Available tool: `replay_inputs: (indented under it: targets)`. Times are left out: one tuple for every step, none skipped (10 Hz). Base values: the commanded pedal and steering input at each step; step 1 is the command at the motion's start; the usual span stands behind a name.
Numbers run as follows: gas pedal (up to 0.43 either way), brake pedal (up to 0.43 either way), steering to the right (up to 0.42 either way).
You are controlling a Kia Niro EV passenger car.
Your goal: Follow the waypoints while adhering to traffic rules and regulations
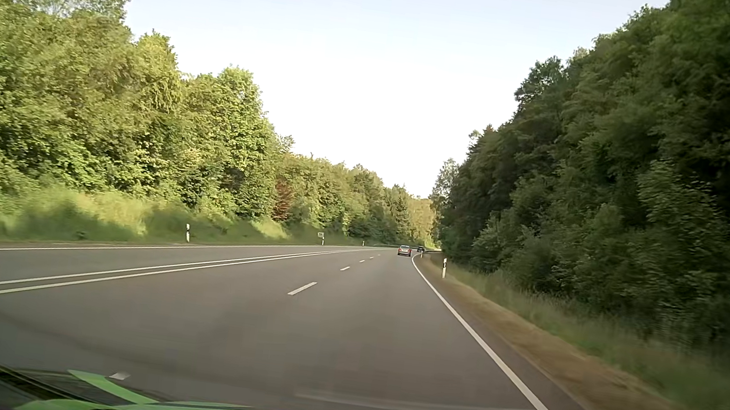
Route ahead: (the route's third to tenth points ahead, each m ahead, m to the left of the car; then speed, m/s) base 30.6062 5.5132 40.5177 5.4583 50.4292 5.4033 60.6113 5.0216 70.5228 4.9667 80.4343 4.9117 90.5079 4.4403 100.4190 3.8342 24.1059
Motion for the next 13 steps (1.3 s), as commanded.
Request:
replay_inputs:
  targets:
    - [0.409,0.0,0.0]
    - [0.409,0.0,0.0]
    - [0.409,0.0,0.0]
    - [0.409,0.0,0.0]
    - [0.409,0.0,0.0]
    - [0.421,0.0,0.0]
    - [0.421,0.0,0.0]
    - [0.421,0.0,0.0]
    - [0.398,0.0,0.0]
    - [0.39,0.0,0.0]
    - [0.39,0.0,0.0]
    - [0.398,0.0,0.0]
    - [0.429,0.0,0.0]
